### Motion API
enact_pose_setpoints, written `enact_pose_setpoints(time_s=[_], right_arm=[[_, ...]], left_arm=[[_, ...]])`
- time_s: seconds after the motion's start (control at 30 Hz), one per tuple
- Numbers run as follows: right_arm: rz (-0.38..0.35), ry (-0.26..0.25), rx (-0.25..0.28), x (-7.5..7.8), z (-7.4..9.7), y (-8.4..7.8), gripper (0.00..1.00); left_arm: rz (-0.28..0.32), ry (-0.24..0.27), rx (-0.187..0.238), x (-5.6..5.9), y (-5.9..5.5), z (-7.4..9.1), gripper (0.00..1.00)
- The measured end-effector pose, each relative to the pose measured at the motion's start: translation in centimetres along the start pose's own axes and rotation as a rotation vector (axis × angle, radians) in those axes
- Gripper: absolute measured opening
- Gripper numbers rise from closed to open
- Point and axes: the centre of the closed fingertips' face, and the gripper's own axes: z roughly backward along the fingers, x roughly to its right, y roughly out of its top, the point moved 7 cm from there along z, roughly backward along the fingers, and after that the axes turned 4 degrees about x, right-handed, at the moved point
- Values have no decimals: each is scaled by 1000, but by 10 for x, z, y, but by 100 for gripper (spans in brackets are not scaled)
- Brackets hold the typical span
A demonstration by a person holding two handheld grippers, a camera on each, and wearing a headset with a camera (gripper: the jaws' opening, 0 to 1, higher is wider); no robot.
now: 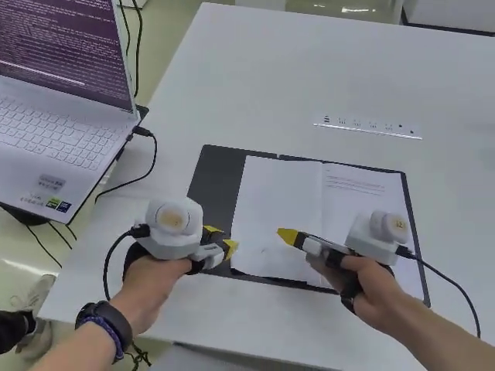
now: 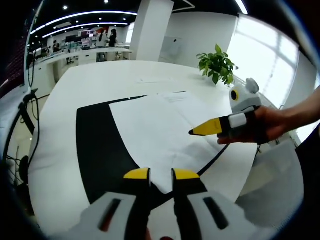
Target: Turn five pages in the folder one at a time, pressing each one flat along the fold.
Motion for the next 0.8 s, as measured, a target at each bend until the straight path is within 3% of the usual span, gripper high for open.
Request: enact_pose_setpoints(time_s=[0.23,0.53,0.57,0.63,0.67,0.73,0.8], right_arm=[[-11,-22,4,9,12,-3,19],[-19,-32,8,16,17,-2,15],[-18,-32,8,16,17,-1,15],[-18,-32,6,18,16,-1,15],[-18,-34,3,19,16,-1,14],[-18,-35,2,22,14,-1,14],[-15,-32,3,23,12,1,13]], left_arm=[[20,-27,-49,3,-10,-24,0],[58,-13,-118,4,-29,-39,0],[53,-11,-123,4,-31,-40,0],[0,1,-181,3,-41,-40,0],[-7,36,-164,0,-40,-38,0],[13,11,-152,4,-38,-38,0],[-30,17,-159,5,-37,-38,0]])
